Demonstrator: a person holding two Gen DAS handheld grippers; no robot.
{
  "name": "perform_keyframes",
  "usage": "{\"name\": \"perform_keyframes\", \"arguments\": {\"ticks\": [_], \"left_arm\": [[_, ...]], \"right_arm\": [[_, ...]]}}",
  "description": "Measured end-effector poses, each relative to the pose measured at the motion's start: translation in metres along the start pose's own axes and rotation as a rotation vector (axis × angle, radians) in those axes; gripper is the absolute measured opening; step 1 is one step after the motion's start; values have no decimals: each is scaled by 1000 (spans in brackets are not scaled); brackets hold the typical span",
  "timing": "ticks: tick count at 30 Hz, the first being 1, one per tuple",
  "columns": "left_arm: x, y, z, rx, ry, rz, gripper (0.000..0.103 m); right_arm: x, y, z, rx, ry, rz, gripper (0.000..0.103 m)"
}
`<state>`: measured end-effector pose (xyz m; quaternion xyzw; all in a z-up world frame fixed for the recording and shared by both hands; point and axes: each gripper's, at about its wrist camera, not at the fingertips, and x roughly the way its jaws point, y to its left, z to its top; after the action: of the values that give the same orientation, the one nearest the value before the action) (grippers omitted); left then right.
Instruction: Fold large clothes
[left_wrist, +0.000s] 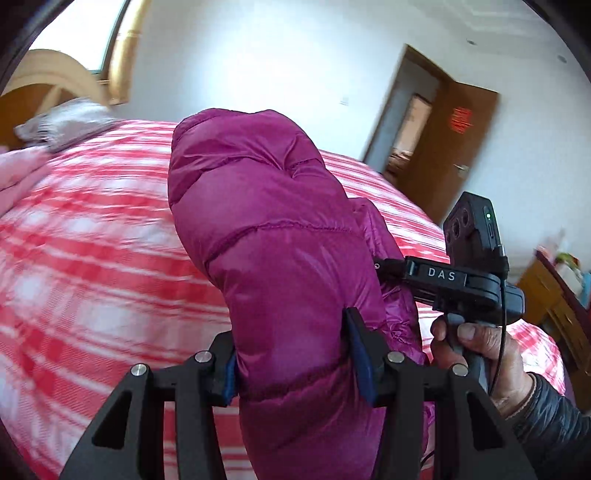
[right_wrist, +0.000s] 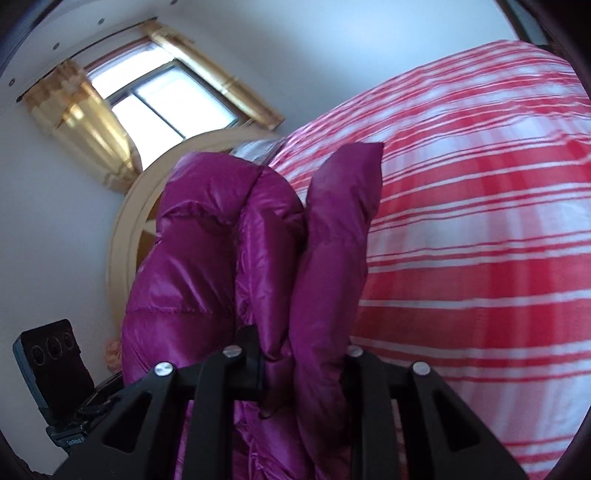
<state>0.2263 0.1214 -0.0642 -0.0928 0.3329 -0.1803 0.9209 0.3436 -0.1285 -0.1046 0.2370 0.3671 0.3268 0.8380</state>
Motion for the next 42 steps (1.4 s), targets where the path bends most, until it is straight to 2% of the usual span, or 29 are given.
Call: {"name": "perform_keyframes", "arguments": {"ticks": [6, 11, 16, 18, 23, 28, 30, 32, 34, 36, 37, 38, 41, 42], "left_arm": [[-13, 48, -13, -63, -12, 126, 51], [-11, 83, -28, -131, 6, 166, 51], [-19, 94, -42, -182, 30, 171, 51], [-15, 97, -45, -194, 46, 191, 61], [-9, 101, -57, -212, 64, 218, 75], [-11, 96, -56, -202, 65, 241, 78], [-12, 97, -56, -190, 62, 253, 78], [-18, 93, -56, -173, 55, 276, 78], [-28, 88, -56, -153, 28, 298, 78], [-42, 80, -55, -122, -1, 323, 78], [-48, 75, -54, -111, -17, 333, 78], [-54, 74, -53, -102, -32, 344, 78], [-77, 65, -47, -77, -89, 361, 78], [-82, 64, -44, -74, -104, 362, 78]], "right_arm": [[86, 39, -1, -42, 125, 62, 24], [131, 55, -9, -67, 200, 67, 24], [140, 49, -8, -58, 220, 66, 24], [141, 43, -9, -53, 226, 56, 24], [142, 23, -13, 3, 240, 50, 25], [140, 22, -15, 6, 253, 34, 30], [138, 25, -15, -15, 255, 1, 37], [136, 29, -16, -33, 257, -20, 41], [131, 33, -15, -46, 249, -44, 46], [122, 35, -16, -52, 238, -70, 55], [116, 35, -17, -52, 231, -76, 56], [109, 36, -18, -53, 219, -89, 57], [76, 43, -20, -68, 140, -159, 76], [65, 48, -21, -79, 114, -182, 77]]}}
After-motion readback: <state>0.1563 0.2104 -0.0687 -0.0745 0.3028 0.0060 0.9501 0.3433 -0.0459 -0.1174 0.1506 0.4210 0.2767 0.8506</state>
